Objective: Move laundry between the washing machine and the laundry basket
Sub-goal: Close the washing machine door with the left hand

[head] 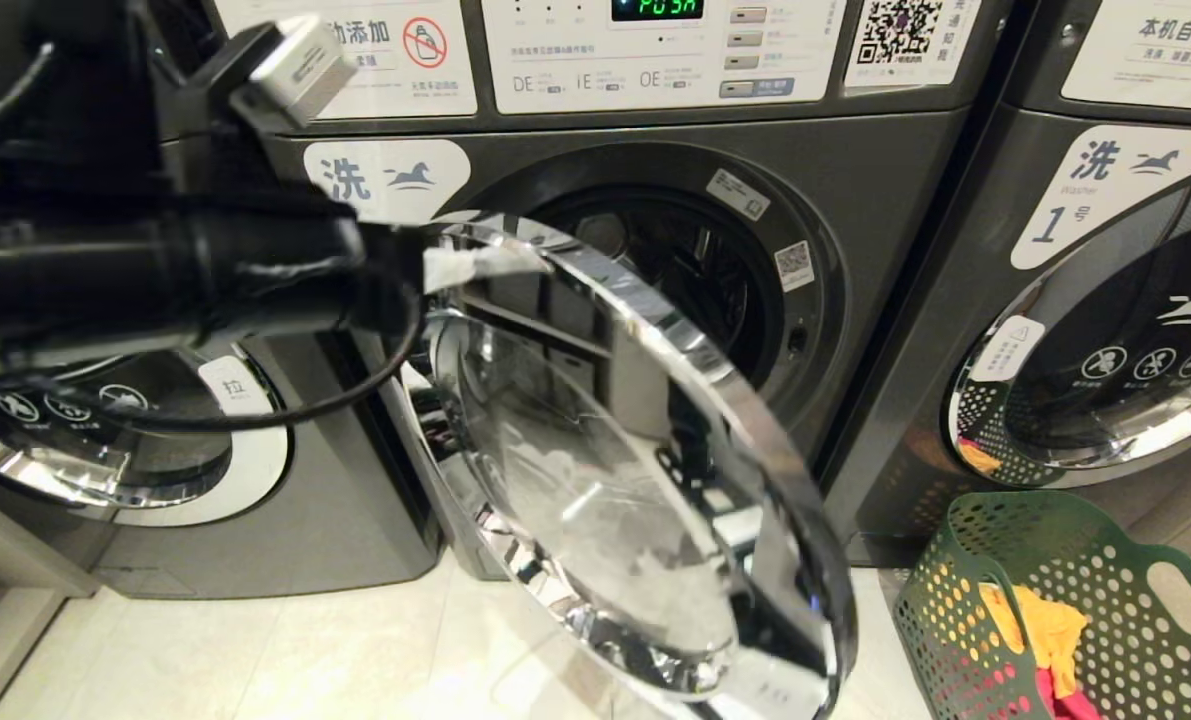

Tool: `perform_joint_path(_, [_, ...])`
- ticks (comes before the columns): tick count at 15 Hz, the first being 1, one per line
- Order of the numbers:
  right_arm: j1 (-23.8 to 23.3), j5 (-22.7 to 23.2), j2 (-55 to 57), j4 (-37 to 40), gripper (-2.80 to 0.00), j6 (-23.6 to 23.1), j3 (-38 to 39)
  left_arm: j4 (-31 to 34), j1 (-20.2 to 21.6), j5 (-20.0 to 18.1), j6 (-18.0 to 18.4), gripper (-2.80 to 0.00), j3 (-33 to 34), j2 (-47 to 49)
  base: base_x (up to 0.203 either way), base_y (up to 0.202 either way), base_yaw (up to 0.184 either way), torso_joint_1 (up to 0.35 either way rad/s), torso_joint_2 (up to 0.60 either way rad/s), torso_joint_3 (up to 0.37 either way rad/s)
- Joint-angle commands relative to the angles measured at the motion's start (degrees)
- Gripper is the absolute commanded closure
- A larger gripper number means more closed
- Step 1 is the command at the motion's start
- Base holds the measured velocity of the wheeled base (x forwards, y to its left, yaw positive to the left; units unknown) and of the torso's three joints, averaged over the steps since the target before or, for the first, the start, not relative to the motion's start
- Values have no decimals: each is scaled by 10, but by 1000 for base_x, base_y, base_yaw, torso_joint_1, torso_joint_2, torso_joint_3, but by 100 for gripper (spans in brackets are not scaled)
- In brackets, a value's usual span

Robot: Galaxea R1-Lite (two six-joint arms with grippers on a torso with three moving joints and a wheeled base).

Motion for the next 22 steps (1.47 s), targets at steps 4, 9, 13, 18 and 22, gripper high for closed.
perform_joint_path(4, [0,4,1,1,0,-23,0,-123,-30,113,13,0,21,0,0,0,0,0,0,0])
perform_joint_path(9, [0,72,36,11,0,-113,-84,79,-30,171,35,0,79,-239,0,0,0,0,0,0])
perform_joint_path(13, [1,96,253,21,0,-115,-197,390,-29,184,36,0,107,-497,0,0,0,0,0,0])
perform_joint_path(18, [9,158,591,-68,0,-118,-247,662,72,211,37,0,113,-648,0,0,0,0,0,0])
perform_joint_path(22, [12,175,842,-299,0,-119,-259,673,227,87,37,0,127,-669,0,0,0,0,0,0])
